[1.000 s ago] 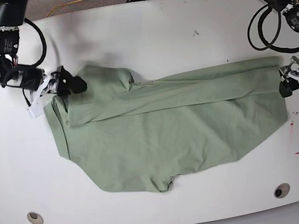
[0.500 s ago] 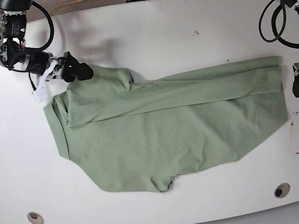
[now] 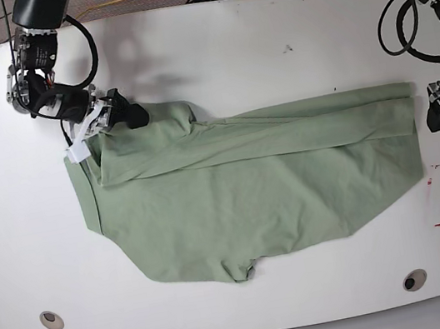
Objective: Layout the t-shirt on the table in an organized manner, then fold the t-shirt properly
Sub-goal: 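Pull the shoulder edge taut between both grippers, folding it over, then release the shirt with the right gripper and move it outward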
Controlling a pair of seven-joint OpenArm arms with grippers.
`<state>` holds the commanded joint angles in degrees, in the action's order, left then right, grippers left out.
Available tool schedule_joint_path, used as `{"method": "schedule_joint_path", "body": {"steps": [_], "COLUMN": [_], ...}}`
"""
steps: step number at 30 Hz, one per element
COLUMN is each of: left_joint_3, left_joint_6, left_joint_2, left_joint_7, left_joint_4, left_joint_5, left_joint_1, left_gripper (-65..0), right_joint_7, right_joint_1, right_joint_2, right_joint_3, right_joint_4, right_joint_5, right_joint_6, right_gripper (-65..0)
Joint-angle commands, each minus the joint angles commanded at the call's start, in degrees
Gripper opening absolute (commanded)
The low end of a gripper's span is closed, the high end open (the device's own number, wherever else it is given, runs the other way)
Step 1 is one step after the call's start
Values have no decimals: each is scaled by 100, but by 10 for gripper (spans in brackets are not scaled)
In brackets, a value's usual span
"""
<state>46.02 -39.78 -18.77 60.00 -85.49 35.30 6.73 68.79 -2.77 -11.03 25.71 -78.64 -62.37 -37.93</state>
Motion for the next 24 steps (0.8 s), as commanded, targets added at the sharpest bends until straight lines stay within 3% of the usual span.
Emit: {"method": "schedule_joint_path", "body": {"steps": [3,5,10,14,24], "left_joint_3": [0,0,-18,-35,-44], "left_joint_6": [0,0,0,18,26], "left_joint_2": [0,0,0,0,-9], "left_joint_7": [0,0,0,0,0], "left_joint_4": [18,18,26,26,26], "left_joint_5": [-9,-9,-18,-18,-26], "left_joint_1": [0,0,0,0,-18], "left_gripper": [-203,-203,-203,-203,-204], "right_joint_7": [26,44,193,246,246], "right_joint_1": [0,0,-62,-88,826], "right_joint_2": [-9,-26,-35,-26,9], "right_joint_3": [-9,-9,-18,-44,-44], "right_joint_4": [-18,-35,-492,-809,-730], "right_joint_5": [0,-9,-281,-527,-519], "right_joint_6": [0,0,0,-207,-207], "right_gripper": [-614,-650,-650,-650,-650]}}
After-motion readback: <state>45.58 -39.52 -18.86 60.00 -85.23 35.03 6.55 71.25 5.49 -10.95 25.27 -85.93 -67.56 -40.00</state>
